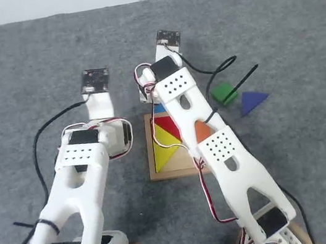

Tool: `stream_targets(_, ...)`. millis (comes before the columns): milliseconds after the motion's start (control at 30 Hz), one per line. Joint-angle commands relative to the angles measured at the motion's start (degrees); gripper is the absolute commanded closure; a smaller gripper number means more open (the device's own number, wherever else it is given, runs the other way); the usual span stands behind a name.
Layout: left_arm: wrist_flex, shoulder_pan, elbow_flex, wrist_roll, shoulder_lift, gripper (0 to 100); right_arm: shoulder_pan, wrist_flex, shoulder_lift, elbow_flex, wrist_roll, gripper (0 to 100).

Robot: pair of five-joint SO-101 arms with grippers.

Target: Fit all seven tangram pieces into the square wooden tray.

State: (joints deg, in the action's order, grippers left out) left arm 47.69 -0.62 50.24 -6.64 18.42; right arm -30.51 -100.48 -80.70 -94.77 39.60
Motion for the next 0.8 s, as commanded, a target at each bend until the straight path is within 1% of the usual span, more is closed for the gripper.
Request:
stream_targets(0,0.3,0.3,-1.5,-1.0,0.9,89,0.8,2.2,1.7,-1.4,-0.9,86.3)
stream_targets(133,0.3,0.5,-1.5,-1.0,0.9,89,2.2,7.5,1.4,-1.2,-3.6,86.5)
stream_targets(200,0.2,0.8,-1.8,-1.0,0.9,89,0.0,9.1,1.6,-1.2,-4.7,86.5)
stream_targets(267,0.0,2.6,-2.0,-1.0,0.9,89,-3.1,9.6,1.8,-1.3,-6.7,86.5)
stream_targets(333,0.4,6.2,-3.6,-1.0,1.0,89,-5.4,10.2,1.8,-1.4,-8.9,86.5)
stream_targets(400,1.4,11.7,-6.7,-1.0,1.0,89,-6.9,10.0,1.7,-1.3,-9.8,86.5)
stream_targets(533,7.3,21.4,-16.1,-1.0,0.8,89,-10.2,8.1,1.9,-1.5,-11.8,86.5)
stream_targets(633,11.4,25.1,-22.1,-0.6,0.8,89,-13.9,8.3,2.2,-1.6,-13.4,86.5)
stream_targets(767,13.9,27.0,-26.6,3.6,0.4,89,-17.4,7.7,7.7,-1.7,-18.2,86.5)
